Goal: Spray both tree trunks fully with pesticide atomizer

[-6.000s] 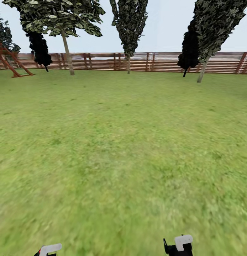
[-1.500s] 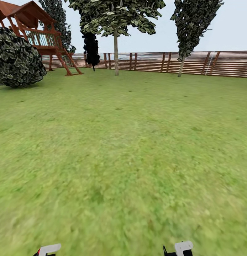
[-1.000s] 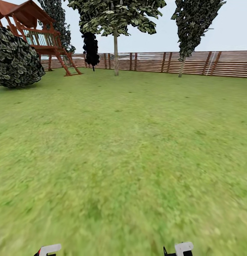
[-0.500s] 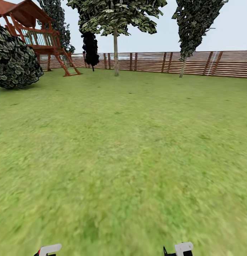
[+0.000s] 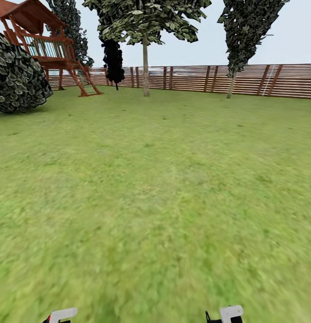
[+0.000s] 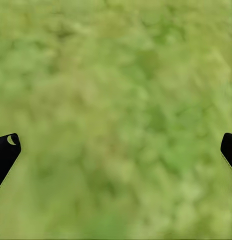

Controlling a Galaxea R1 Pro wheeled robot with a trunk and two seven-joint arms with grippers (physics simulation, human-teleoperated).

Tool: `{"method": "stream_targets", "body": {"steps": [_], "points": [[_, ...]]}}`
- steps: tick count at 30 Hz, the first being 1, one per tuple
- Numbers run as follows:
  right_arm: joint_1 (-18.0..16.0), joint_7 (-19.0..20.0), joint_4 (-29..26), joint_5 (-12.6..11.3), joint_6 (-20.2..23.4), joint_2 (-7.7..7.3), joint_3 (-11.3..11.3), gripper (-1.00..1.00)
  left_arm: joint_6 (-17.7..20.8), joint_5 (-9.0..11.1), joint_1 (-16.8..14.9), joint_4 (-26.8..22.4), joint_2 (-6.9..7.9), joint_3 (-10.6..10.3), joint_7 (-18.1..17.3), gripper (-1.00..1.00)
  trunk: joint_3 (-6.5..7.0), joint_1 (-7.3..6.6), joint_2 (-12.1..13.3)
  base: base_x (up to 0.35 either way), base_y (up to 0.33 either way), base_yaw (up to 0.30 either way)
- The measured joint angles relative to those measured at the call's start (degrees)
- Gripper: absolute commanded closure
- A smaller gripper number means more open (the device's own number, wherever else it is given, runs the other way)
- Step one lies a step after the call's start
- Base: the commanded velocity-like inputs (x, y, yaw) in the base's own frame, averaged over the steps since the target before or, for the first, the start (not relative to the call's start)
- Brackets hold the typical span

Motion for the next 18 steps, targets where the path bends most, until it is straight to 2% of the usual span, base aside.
{"method": "stream_targets", "body": {"steps": [18], "points": [[0.0, 0.0, 0.0, 0.0, 0.0, 0.0, 0.0, -1.0, 0.1, 0.0, 0.0, 0.0, 0.0, 0.0, 0.0, 1.0, 0.0, 0.0, 0.0, 0.34, 0.0, 0.0]]}}
